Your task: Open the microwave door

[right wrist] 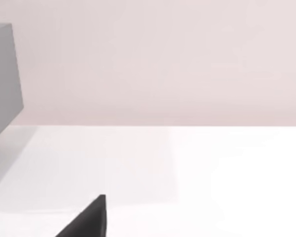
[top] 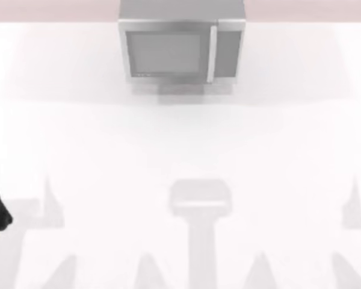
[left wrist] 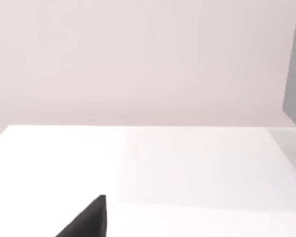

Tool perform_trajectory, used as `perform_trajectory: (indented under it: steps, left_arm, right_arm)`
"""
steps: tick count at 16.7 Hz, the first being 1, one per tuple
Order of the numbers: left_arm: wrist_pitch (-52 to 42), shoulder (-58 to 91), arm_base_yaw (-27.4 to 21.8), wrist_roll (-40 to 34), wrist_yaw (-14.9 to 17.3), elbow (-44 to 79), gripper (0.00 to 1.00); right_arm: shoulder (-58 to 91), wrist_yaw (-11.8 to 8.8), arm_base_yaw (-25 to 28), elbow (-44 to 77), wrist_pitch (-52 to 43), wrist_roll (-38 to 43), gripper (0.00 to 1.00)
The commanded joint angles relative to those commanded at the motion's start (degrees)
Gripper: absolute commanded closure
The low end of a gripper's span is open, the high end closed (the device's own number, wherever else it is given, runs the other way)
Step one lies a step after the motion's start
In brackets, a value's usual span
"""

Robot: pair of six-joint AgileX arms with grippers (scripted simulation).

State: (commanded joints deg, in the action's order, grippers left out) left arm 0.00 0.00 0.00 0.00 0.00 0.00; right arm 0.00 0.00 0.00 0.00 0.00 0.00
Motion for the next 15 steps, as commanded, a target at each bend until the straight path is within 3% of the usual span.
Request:
perform_trajectory:
  steps: [7,15]
  left_arm:
    - [-4.16,8.90,-3.80,-3.04,-2.24,8.85,0.00]
    - [-19.53,50.96,-18.04,-15.08,-10.98,47.76,0.00]
  right_arm:
    - [0.00,0.00,0.00,0.00,0.00,0.00,0.00]
    - [0.00,0.00,0.00,0.00,0.00,0.00,0.00]
